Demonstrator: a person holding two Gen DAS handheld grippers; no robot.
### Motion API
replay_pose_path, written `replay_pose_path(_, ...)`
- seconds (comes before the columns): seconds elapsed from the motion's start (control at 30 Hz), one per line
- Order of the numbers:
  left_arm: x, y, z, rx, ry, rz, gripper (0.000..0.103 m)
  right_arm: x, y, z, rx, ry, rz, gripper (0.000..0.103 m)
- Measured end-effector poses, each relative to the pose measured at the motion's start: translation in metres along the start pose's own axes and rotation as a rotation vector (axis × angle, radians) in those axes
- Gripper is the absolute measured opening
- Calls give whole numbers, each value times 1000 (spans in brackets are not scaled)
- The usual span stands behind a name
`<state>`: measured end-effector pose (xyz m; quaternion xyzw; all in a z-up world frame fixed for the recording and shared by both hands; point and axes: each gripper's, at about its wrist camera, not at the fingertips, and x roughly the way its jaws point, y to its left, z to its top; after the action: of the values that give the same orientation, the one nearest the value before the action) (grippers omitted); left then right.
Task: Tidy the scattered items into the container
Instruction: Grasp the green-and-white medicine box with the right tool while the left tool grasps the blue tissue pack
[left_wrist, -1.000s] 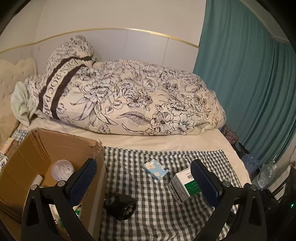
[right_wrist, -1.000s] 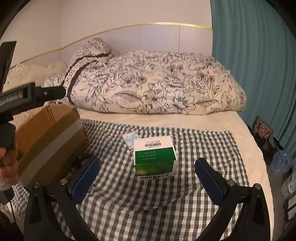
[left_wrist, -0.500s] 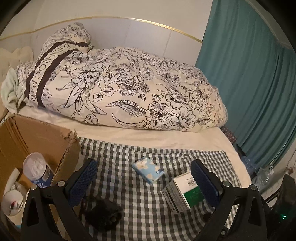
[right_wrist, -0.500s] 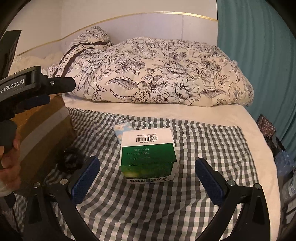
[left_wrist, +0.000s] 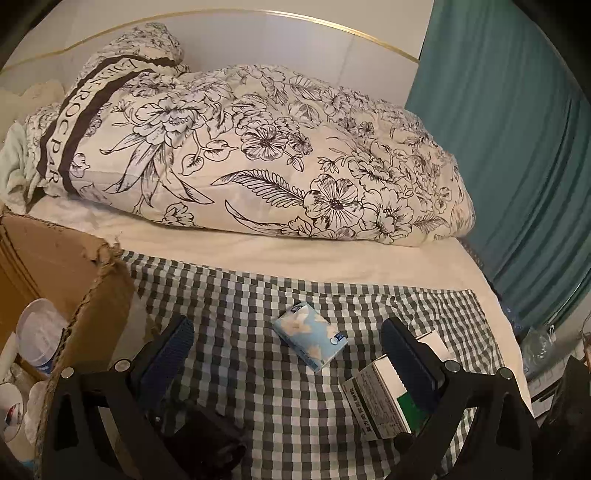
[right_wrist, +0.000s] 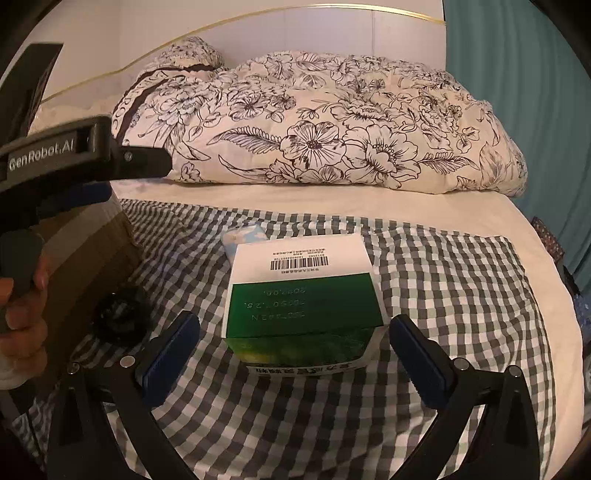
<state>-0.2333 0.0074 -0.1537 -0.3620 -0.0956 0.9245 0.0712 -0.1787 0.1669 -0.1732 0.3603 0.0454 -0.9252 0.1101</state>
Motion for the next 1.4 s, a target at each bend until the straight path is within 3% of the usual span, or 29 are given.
replay_pose_path(0.37, 55, 6, -7, -24, 96, -2, 103, 31, -8, 0, -3, 40, -36, 102)
replay_pose_path(0.4, 61, 6, -9, -26, 105, -3, 103, 31, -10, 1, 2, 38, -43, 100)
replay_pose_path(0.43, 67, 6, -10, -31, 114, -2, 103, 31, -12, 1, 8, 36, -46, 92)
replay_pose_path(0.6, 97, 1, -17, -53, 166, -24, 103, 28, -24, 6, 25, 51, -62, 92)
replay_pose_path(0.97, 139, -35, -41, 111, 223, 37, 103, 16, -67, 6, 95, 37, -132, 92)
replay_pose_path(1.03, 142, -42, -41, 144, 218, 40, 99, 14, -70, 6, 107, 38, -136, 92)
replay_pose_path(1.1, 143, -48, -41, 182, 211, 53, 81, 13, -72, 6, 116, 41, -133, 92)
replay_pose_path(1.2, 140, -53, -42, 215, 213, 54, 75, 5, -72, 6, 111, 34, -134, 92)
replay_pose_path(1.4, 120, -52, -39, 222, 200, 67, 72, -12, -77, 4, 116, 20, -146, 92)
